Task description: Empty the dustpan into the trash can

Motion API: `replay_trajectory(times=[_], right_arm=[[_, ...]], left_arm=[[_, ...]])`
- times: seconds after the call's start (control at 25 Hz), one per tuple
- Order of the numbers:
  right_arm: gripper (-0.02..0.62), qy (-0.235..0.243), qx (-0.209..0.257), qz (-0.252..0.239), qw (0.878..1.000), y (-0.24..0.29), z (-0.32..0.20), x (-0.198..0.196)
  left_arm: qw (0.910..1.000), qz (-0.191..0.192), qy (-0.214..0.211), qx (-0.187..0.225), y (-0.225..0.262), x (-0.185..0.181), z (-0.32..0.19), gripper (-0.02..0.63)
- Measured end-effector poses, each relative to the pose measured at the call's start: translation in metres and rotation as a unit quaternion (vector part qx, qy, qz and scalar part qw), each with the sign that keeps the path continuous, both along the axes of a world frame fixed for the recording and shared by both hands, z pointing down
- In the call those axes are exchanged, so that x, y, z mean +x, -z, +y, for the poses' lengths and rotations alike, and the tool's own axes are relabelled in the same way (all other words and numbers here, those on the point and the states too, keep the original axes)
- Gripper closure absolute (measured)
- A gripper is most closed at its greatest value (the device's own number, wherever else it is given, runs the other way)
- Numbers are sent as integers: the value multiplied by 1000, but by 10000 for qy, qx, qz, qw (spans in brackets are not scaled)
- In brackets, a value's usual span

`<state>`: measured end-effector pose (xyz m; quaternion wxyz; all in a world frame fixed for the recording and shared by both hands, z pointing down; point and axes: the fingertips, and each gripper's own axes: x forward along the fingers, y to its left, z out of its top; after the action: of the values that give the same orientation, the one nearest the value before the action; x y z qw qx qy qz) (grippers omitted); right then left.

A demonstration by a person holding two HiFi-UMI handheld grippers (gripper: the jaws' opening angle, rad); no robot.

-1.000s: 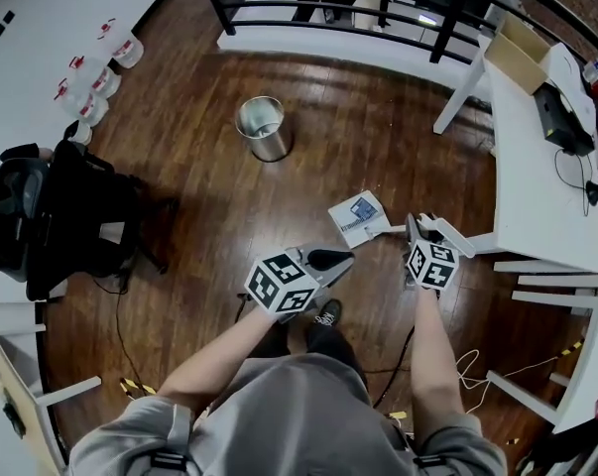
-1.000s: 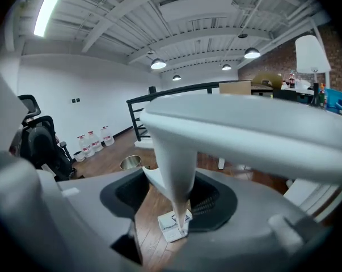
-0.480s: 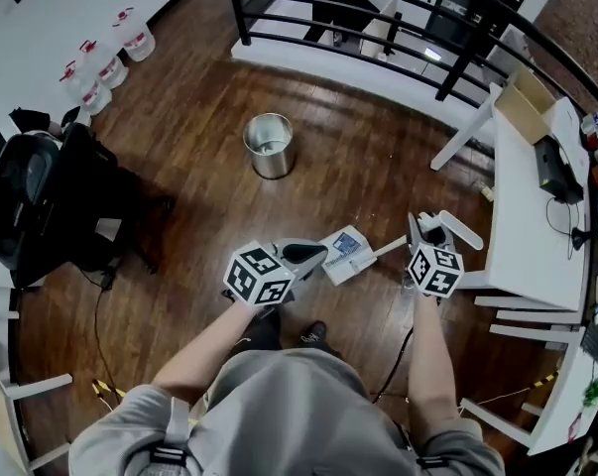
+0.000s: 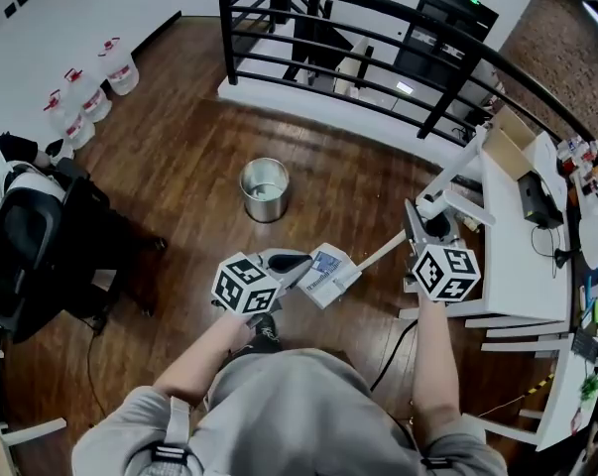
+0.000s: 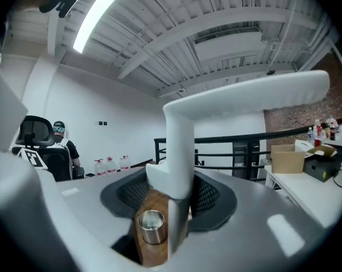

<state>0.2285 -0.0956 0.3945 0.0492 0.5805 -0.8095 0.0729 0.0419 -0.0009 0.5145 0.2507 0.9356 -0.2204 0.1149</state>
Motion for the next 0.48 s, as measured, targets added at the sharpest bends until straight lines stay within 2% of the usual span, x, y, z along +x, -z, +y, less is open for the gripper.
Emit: replay_trajectory(times=[0.12,0.28,0.48], right_arm=[[407,100,343,-71,9993,36,-27,-35],[407,173,539,-189,9982,65,-77,-70],[408,445,732,-297,9959,95,-146,-117]], left_arm=[[10000,6,91,-32,-5,-30,-15,601],[9996,8,277,-79,-12,-60,-34,601],[9976,-173,649,184,-5,-91,-76,601]])
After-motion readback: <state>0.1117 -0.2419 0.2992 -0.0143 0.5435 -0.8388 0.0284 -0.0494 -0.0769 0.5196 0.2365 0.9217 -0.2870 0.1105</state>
